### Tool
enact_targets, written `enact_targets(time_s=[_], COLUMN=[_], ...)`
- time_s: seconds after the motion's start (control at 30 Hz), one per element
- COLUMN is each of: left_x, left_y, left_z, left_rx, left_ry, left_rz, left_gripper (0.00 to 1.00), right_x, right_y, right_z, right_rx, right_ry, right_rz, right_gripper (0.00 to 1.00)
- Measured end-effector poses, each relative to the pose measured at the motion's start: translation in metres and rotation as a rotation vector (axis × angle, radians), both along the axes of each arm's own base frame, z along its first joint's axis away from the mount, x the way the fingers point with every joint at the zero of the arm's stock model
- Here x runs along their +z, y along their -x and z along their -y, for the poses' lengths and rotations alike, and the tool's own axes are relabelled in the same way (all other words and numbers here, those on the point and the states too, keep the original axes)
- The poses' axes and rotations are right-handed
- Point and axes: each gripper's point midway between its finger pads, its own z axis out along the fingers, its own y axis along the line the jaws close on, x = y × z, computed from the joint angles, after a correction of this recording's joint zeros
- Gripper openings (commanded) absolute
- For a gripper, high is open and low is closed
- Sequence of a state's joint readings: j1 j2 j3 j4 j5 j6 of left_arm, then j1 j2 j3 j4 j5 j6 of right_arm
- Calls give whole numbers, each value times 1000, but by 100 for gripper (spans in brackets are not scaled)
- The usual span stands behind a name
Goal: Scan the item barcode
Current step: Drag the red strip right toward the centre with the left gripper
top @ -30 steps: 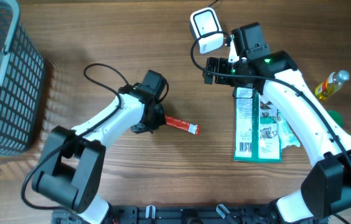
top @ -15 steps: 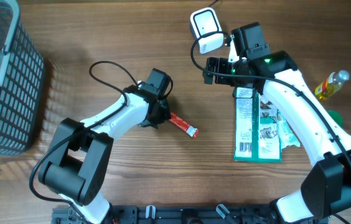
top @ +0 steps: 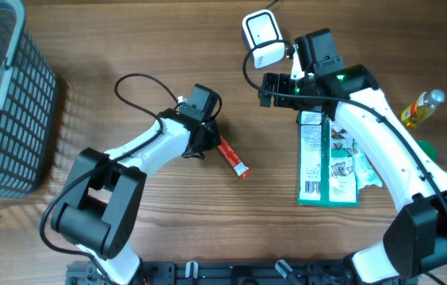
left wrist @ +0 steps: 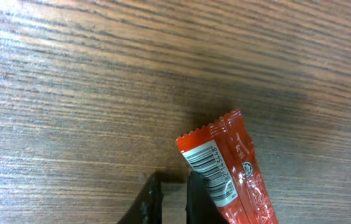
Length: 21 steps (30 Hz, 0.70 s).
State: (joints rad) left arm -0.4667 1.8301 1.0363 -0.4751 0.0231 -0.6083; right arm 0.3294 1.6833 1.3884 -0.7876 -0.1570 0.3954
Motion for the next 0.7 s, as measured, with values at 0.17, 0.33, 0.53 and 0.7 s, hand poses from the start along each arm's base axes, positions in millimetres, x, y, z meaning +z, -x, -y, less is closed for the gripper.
enact_targets(time_s=[0.17, 0.33, 0.53, 0.7], left_x=[0, 38, 45, 38], left_y=[3, -29, -32, -25], left_z=[-4, -23, -20, -12], left_rx=[6, 86, 84, 60], left_ry=[-12, -10, 7, 19], left_rz=[-25, -22, -22, -31], left_gripper=[8, 12, 16, 31], right_x=[0, 0, 0, 0], right_y=[0, 0, 0, 0], right_z=[0, 0, 0, 0], right_rx=[0, 0, 0, 0], right_ry=[0, 0, 0, 0], right_rz=[0, 0, 0, 0], right_gripper=[100, 100, 100, 100])
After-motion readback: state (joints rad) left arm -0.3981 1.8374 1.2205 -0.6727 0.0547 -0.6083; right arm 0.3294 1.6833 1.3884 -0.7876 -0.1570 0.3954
